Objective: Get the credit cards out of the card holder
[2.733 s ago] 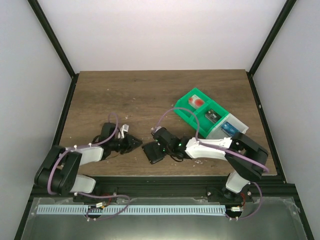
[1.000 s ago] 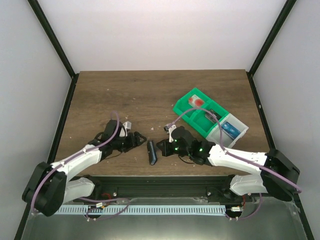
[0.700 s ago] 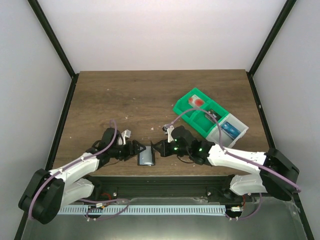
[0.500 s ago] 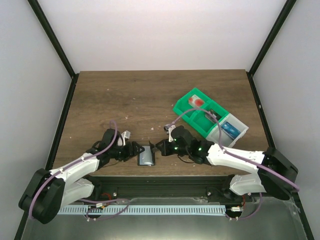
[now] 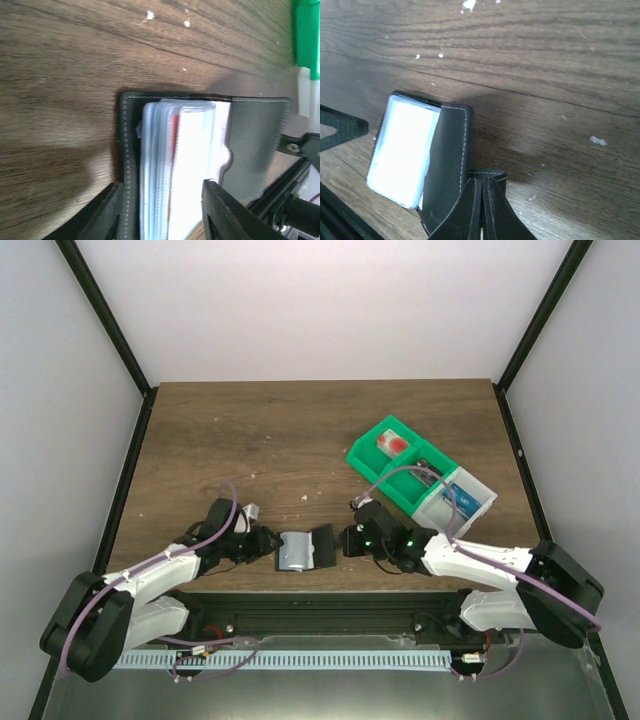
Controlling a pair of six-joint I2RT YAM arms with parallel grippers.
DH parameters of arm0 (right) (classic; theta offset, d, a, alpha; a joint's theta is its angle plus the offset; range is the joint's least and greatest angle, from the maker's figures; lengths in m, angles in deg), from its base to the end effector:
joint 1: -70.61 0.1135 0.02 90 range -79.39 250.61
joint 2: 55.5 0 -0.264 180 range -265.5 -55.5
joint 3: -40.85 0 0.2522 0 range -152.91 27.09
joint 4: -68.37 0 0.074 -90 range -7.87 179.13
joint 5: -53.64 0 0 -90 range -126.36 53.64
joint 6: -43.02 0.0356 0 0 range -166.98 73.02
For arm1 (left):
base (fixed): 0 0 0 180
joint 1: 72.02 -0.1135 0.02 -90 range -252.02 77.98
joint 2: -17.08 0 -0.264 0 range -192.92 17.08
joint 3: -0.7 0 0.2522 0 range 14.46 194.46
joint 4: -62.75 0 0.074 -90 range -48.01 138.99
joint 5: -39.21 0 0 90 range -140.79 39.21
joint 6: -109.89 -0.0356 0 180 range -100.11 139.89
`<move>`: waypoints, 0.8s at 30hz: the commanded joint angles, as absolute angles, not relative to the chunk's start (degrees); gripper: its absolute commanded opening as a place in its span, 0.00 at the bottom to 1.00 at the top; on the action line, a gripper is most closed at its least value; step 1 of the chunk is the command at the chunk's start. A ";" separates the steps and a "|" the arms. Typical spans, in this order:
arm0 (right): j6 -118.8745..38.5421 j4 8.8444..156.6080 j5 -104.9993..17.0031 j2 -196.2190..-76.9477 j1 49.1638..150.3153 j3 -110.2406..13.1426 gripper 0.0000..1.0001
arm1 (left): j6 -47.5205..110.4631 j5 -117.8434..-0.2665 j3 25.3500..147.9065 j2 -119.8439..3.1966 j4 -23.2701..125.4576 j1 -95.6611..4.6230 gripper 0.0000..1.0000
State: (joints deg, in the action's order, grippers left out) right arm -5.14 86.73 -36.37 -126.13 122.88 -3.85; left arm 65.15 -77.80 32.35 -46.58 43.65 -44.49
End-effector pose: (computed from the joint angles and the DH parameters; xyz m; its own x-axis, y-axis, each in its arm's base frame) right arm 0.1455 0.1880 0.1757 -0.8460 -0.0033 -0.5332 -0.3042 0.8242 0.4776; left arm 0.1549 -0.0990 0.1341 -0.9579 -0.2143 -0.1908 -0.0224 0.7189 -0.6948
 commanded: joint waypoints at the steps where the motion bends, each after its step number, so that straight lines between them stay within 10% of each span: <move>1: -5.24 86.27 -34.70 -125.25 122.46 -1.77 0.00 | 67.66 -82.08 32.82 -45.15 48.78 -44.64 0.48; 24: -4.27 81.47 -35.79 -124.44 122.38 2.93 0.01 | 76.10 -88.91 29.62 -51.66 69.44 -43.66 0.72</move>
